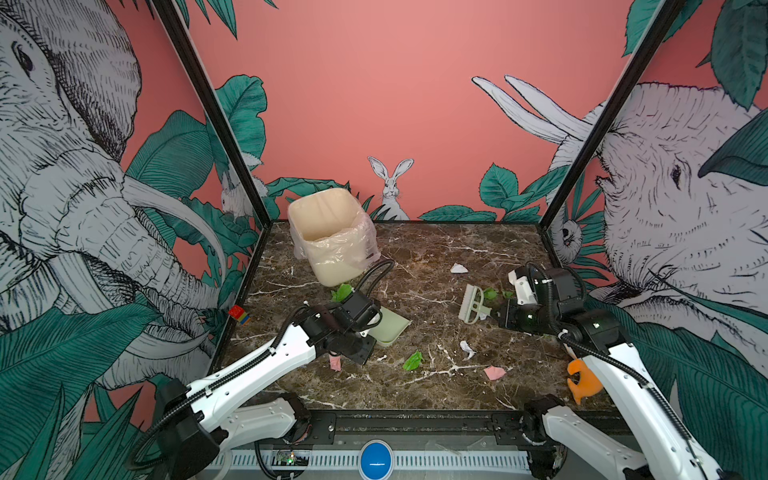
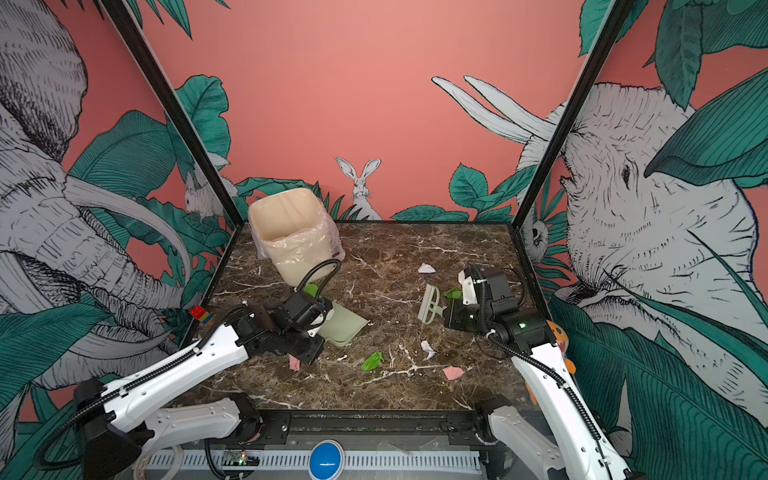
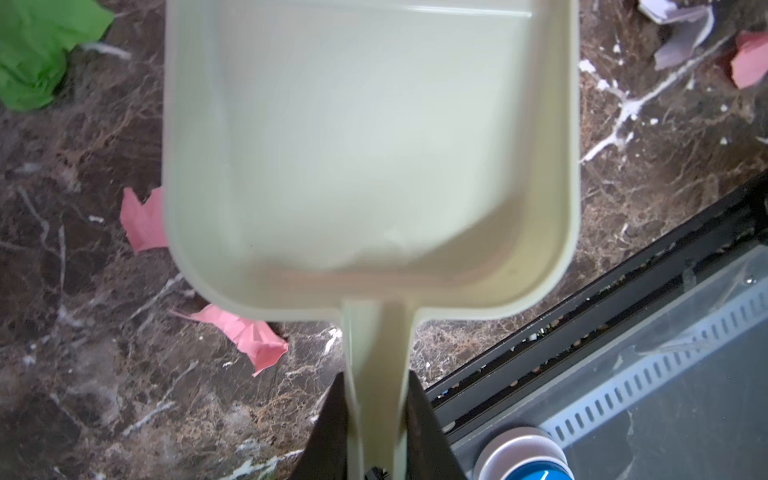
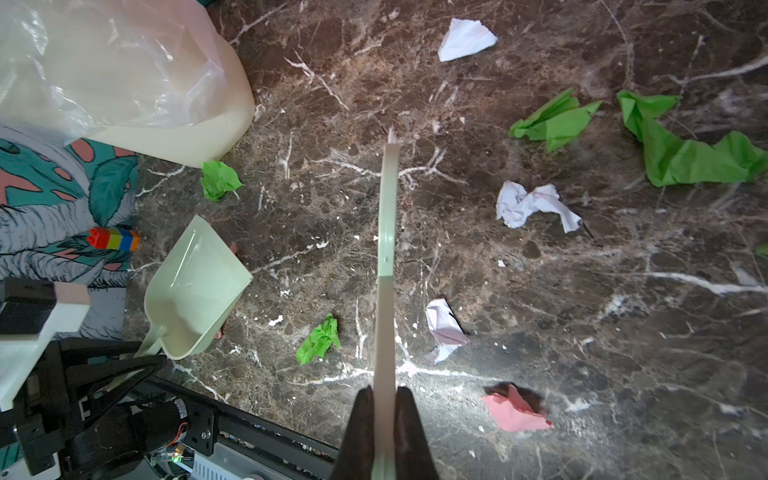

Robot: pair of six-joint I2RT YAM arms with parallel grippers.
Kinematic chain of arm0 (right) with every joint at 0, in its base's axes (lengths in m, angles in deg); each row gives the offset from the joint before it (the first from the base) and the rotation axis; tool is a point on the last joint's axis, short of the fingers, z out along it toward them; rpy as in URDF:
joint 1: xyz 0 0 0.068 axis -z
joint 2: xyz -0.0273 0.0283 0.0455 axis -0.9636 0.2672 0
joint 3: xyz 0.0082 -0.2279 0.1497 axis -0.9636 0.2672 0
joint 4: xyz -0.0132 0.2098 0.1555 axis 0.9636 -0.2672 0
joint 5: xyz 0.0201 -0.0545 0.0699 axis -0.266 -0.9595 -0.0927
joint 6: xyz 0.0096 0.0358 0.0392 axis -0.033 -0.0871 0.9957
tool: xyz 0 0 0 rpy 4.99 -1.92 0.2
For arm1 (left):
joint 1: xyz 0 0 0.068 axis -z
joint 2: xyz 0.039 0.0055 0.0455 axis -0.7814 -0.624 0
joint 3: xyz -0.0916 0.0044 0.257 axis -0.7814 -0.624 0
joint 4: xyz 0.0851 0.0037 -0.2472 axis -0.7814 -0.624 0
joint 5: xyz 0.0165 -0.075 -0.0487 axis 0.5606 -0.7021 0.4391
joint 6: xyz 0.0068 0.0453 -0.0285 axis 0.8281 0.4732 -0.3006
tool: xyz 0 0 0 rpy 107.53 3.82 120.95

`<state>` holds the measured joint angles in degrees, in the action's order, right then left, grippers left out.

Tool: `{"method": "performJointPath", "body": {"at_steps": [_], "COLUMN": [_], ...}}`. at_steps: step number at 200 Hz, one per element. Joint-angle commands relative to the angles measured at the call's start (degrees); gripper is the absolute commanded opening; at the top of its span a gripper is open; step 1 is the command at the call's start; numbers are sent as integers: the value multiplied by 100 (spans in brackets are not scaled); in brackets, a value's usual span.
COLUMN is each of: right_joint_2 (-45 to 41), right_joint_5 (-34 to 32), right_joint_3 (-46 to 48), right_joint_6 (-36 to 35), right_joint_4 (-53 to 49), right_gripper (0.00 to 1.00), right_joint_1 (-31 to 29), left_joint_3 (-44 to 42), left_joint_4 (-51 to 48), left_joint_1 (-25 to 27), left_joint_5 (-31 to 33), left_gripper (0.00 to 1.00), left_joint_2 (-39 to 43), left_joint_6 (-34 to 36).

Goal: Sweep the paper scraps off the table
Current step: 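Carry the dustpan toward the table center and set it down with the left gripper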

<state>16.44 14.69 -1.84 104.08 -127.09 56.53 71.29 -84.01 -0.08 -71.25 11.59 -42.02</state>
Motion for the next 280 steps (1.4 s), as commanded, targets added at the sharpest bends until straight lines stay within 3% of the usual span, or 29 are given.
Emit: {"method": "performJointPath", "body": {"at_steps": [1,74,127,220,280], "right_joint_2": [-179,-373,-76,863,1379], "right_joint_5": [-259,-666,-1451,-1281,-1089], "right_joint_3": [-141,-10,-353,-798,-943], "right_joint_6": [-39,55,-260,-629,-1073], "right_joint_4": [-564,-1386,-2186,-2045,-2016], "right_gripper": [0,0,0,0,0], "right_joint_1": [14,9,-56,-713,-746], "left_joint_3": [249,795,1452,1771,1902], "left_joint_4": [264,561,227,-55,218], "left_joint_1": [291,1083,1162,1162,1162], "left_joint_5": [48,36,-212,-636,-777], "left_gripper": [13,12,11,9,7], "left_joint_2": [-189,-1132,-1862,-2551,-2898], "left_joint_6": [454,1264,2201,3193,3232]}}
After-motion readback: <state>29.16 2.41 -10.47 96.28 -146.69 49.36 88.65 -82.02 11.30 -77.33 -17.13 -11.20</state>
